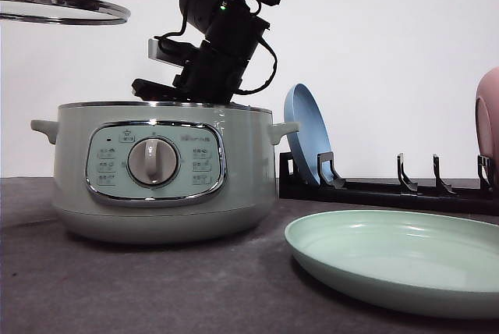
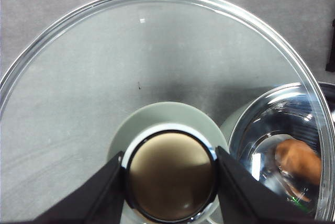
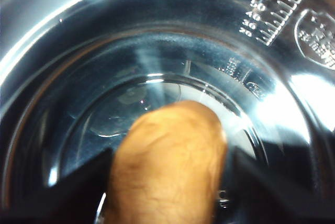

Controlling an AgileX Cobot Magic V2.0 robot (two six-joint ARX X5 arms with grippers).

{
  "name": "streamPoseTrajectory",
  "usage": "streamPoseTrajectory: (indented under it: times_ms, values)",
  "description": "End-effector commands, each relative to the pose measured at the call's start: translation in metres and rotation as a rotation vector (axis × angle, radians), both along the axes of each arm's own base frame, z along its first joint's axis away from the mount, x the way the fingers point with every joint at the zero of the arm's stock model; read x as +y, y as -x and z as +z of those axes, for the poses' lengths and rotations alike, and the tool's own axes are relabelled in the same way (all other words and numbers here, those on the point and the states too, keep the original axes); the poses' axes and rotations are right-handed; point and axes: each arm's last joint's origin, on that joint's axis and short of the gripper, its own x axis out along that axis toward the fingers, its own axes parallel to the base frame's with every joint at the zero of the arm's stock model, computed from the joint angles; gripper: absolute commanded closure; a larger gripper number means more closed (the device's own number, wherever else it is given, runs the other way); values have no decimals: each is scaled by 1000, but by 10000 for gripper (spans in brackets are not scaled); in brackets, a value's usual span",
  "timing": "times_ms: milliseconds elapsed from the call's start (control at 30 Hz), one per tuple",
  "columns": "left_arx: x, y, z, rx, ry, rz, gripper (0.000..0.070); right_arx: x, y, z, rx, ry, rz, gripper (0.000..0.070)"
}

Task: Transfer potato from steamer to green plate

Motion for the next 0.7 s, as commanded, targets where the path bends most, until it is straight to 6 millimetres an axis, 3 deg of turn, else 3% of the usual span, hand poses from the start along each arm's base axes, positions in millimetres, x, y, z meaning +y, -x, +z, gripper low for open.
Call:
streamPoseTrajectory:
  times_ms: [0,100,267,367,667]
  values:
    - [0,3,15,-81,-3,-8,691,8,-1,-5,4,-1,10,453]
    - [0,3,15,-81,-3,-8,691,8,-1,-4,3,-3,11,518]
    - [0,3,15,-84,-3,-8,691,5,3,14,-18,-24,13,547]
    - [0,3,15,-84,-3,-8,691,1,7,35,-53,-54,14,586]
    - [0,3,15,-84,-3,-8,691,-27,37,112,-153,-117,29,588]
